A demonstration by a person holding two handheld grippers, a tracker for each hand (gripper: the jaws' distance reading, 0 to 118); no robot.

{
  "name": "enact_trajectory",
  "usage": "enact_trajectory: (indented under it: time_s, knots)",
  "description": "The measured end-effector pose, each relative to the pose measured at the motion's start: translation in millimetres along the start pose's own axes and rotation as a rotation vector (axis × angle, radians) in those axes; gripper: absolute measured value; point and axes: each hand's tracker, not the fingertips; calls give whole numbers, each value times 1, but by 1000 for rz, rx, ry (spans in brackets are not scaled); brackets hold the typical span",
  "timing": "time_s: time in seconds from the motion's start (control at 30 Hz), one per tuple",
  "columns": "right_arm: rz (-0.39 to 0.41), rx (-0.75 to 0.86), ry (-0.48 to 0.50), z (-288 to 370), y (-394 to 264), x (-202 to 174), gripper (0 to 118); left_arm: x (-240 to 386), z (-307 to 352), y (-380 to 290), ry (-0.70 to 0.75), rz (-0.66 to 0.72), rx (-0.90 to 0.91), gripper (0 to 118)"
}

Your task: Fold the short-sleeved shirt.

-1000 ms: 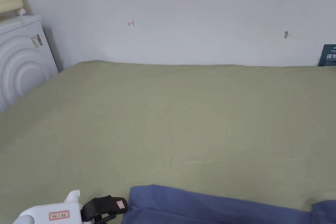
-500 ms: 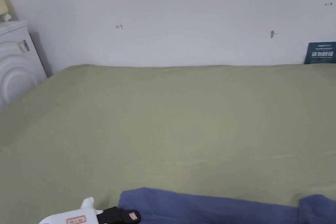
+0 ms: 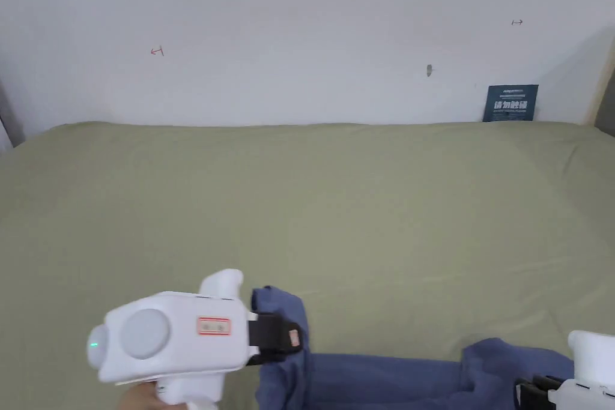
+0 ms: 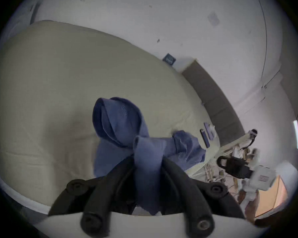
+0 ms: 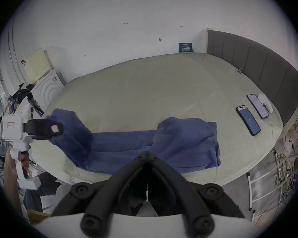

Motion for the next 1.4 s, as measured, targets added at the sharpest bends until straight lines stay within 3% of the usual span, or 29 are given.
enact_trajectory:
  time_s: [0.1,0.37,0.47,0.6,0.63,0.7,0.73,0.83,1.0,1.13,1.23,1.4]
  knots:
    - [-7,3,-7,3,-2,8,1,26,-45,-12,-22,-44,-43,9]
    - [-51,-8,-40,14,-11,23,2,42,-123,-28,-139,32,-146,12]
    - [-56,-8,-50,17,-12,27,2,36,-123,-34,-132,108,-170,66]
    - [-64,-8,-51,17,-13,29,3,15,-104,-33,-144,179,-93,64]
    - [-62,-11,-50,15,-13,30,3,9,-98,-34,-140,197,-54,57]
    - [-55,-18,-36,14,-15,28,3,-4,-87,-39,-162,226,24,7]
    - [-54,-20,-32,14,-15,26,3,-11,-91,-36,-168,229,1,0]
    - [-51,-27,-14,12,-15,23,3,-17,-105,-43,-86,240,-30,0]
    - [-51,-2,-2,25,-13,18,3,1,-137,-62,-151,275,-67,0]
    - [-47,17,-12,34,-11,22,3,40,-171,-78,-173,188,-155,0]
    - [-50,35,-14,41,-10,24,3,58,-192,-92,-231,229,-193,0]
    - [-51,47,-20,43,-8,27,3,62,-194,-94,-265,230,-207,0]
